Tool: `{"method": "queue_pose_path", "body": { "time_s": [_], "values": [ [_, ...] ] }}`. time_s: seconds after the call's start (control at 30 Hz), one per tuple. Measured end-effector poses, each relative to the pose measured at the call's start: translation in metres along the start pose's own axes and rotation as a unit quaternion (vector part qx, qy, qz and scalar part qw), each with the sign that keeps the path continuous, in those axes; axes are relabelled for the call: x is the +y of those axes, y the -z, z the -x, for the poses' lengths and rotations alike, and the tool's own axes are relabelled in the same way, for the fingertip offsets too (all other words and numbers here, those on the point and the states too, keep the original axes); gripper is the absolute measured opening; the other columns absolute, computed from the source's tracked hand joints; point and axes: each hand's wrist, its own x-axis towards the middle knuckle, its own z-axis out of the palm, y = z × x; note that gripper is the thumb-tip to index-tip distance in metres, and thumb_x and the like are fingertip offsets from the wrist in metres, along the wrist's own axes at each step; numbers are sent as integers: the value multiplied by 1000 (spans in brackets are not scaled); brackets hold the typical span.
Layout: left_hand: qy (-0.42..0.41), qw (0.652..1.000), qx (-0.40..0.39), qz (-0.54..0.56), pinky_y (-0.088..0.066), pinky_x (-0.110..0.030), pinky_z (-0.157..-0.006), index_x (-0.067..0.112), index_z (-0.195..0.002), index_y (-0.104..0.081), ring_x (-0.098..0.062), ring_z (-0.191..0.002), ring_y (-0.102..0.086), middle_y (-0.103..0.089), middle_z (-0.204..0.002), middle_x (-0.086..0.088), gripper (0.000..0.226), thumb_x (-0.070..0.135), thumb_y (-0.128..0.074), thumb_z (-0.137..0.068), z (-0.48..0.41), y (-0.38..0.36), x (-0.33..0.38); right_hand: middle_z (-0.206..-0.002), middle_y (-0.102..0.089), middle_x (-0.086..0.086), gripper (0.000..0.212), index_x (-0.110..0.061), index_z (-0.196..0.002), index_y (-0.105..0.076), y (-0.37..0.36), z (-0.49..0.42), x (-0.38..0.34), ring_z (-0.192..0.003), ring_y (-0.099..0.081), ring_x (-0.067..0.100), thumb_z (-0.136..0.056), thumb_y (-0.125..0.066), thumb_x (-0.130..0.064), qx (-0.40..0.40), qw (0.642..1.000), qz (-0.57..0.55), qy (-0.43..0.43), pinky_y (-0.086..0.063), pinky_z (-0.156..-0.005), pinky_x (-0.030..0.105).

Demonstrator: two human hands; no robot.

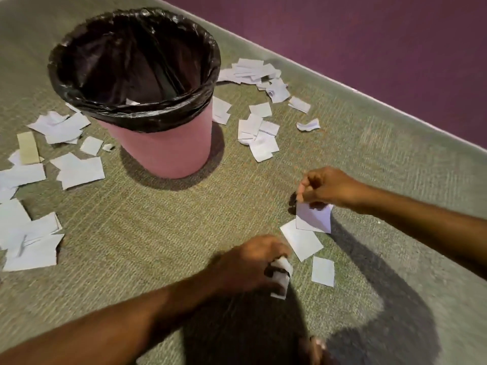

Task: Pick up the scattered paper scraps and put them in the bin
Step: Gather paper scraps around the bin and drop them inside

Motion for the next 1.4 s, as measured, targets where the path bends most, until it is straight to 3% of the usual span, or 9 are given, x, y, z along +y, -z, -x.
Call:
{"method": "queue_pose_path", "body": {
  "time_s": [0.1, 0.27, 0.6, 0.93, 1.07, 1.17, 1.27, 1.33, 1.4],
  "values": [
    [-61, 982, -55, -171, -54, -45, -91, 35, -153, -47, -25, -133, -51, -48, -150, -1, 84, 77, -70, -84, -8, -36, -11, -71, -69, -10, 24, -28, -78, -71, -18, 14, 39, -64, -61, 8, -84, -87, -11, -60, 985, 155, 51, -50, -66, 35],
    [-79, 962, -111, -237, -49, -52, -92, 36, -148, -45, -31, -138, -43, -48, -148, -2, 78, 68, -72, -81, -20, -39, -9, -84, -58, -12, 45, -31, -85, -51, -46, 44, 97, -76, -58, 14, -73, -91, -48, -101, 956, 267, 65, -52, -68, 45],
    [-126, 962, -52, -236, -55, -47, -71, 25, -111, -52, -32, -105, -55, -57, -113, -7, 35, 52, -63, -92, -38, -40, -16, -115, -52, -5, 57, -24, -119, -55, -84, 68, 143, -99, -54, 19, -76, -88, -45, -12, 924, 364, 120, -38, -67, 32],
    [-161, 955, -22, -249, -56, -47, -60, 22, -105, -52, -34, -94, -60, -58, -104, -11, 24, 42, -39, -103, -42, -41, -21, -79, -72, -1, 29, -26, -78, -63, -56, 48, 130, -72, -70, 16, -84, -91, -20, -38, 996, 84, -12, -58, -66, 43],
    [-139, 965, -23, -219, -60, -42, -72, 23, -111, -49, -28, -92, -69, -69, -103, -7, 13, 31, -46, -102, -45, -38, -29, -69, -60, -14, 35, -28, -77, -59, -32, 27, 109, -60, -53, -2, -84, -92, -21, 4, 995, 102, 16, -41, -60, 22],
    [-97, 984, 3, -149, -54, -41, -98, 14, -123, -62, -27, -111, -68, -71, -117, -9, 29, 34, -51, -104, -52, -28, -27, -71, -67, -23, 27, -27, -79, -67, -16, 15, 90, -64, -59, -6, -86, -91, -16, 12, 998, 57, 17, -42, -65, 16],
    [15, 992, 121, 29, -53, -36, -84, 7, -113, -68, -21, -97, -68, -72, -106, -5, 32, 31, -46, -111, -43, -10, -19, -81, -75, 0, 13, -17, -89, -73, -7, 5, 69, -74, -72, 13, -91, -85, -13, 7, 1000, -14, 13, -54, -69, 31],
    [103, 958, 155, 218, -55, -30, -65, 5, -111, -64, -14, -78, -69, -74, -98, -7, 19, 17, -50, -115, -42, 21, -10, -84, -72, 8, 9, -9, -96, -71, 0, 0, 45, -78, -71, 24, -95, -80, -10, 7, 997, -73, 15, -58, -67, 37],
    [182, 865, 198, 423, -58, -28, -54, 3, -117, -60, -23, -74, -70, -74, -107, -26, 16, 17, -53, -113, -46, 67, 3, -95, -73, 16, 17, 1, -110, -69, 10, -4, 13, -83, -70, 31, -96, -76, -8, 8, 990, -142, 25, -60, -71, 41]
  ]
}}
